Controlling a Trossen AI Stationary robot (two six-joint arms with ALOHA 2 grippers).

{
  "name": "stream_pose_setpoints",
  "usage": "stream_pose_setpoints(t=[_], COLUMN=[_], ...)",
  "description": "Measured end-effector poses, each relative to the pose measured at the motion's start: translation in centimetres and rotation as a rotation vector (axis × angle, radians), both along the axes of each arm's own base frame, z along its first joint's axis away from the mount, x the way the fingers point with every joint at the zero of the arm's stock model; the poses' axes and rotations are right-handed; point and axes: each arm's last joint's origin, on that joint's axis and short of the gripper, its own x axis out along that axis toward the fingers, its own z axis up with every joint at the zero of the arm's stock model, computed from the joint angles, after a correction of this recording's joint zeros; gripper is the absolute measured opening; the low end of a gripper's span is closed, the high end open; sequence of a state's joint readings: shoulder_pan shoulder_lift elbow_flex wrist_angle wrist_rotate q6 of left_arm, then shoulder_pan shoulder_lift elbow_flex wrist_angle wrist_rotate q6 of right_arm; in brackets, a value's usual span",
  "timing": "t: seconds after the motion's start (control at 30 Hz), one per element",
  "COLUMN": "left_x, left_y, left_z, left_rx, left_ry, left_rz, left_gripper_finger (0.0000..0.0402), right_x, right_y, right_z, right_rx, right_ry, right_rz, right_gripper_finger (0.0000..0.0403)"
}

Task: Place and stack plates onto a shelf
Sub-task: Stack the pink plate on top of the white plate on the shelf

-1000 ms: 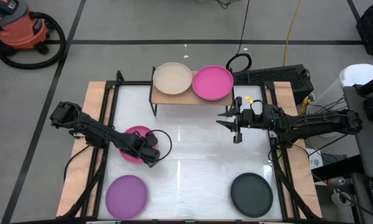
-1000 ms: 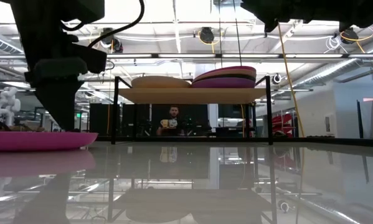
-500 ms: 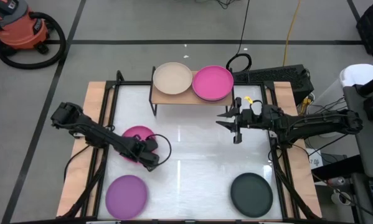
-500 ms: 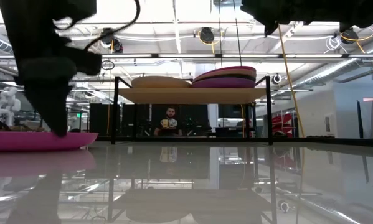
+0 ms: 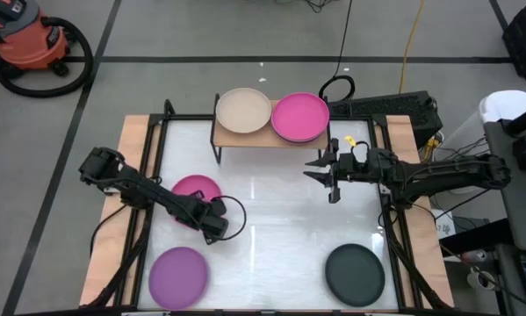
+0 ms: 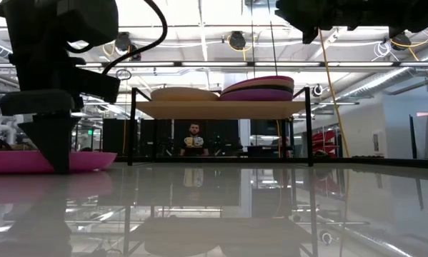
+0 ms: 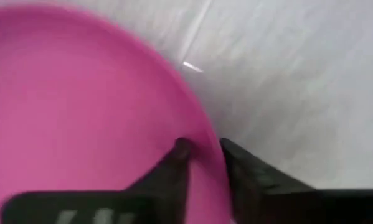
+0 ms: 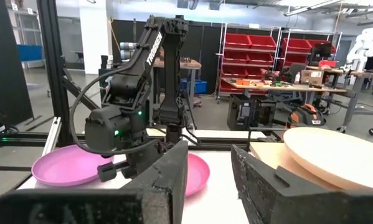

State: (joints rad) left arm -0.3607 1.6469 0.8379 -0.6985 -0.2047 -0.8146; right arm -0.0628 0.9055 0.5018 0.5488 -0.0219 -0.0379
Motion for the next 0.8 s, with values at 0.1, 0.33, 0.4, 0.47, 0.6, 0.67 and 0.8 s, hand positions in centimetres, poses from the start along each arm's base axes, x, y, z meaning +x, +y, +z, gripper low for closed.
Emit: stream_pose_setpoints(t=[0.1, 0.33, 0.4, 0.47, 0.6, 0.67, 0.8], left_x=[-0.1, 0.7, 0.8, 0.8, 0.6, 0.5, 1.8], left_y=[-0.2, -2.8, -3.4, -3.7, -3.1, -2.3, 0.7], left_z=[1.0, 7.6, 10.0, 12.5, 16.7, 18.7, 22.0], left_rx=[-0.012, -0.056, -0.026, 0.029, 0.228, 0.356, 0.523], left_ry=[0.025, -0.055, -0.104, -0.155, -0.162, -0.152, -0.143], left_rz=[-0.065, -0.321, -0.397, -0.454, -0.493, -0.515, -0.601], left_gripper_finger=[0.0022, 0.0017, 0.0016, 0.0016, 0.0016, 0.0016, 0.0016], right_x=[0.0, 0.0, 0.0, 0.0, 0.0, 0.0, 0.0], right_y=[0.0, 0.5, 0.6, 0.6, 0.6, 0.6, 0.6], right_z=[0.0, 0.0, 0.1, 0.1, 0.1, 0.1, 0.2], right_rx=[0.001, 0.001, 0.0, 0.0, 0.0, 0.0, -0.007], right_ry=[0.002, -0.001, -0.007, -0.008, -0.011, -0.011, -0.021], right_rz=[0.001, 0.026, 0.031, 0.033, 0.033, 0.033, 0.032], right_gripper_finger=[0.0105, 0.0105, 0.0105, 0.0105, 0.0105, 0.0105, 0.0105])
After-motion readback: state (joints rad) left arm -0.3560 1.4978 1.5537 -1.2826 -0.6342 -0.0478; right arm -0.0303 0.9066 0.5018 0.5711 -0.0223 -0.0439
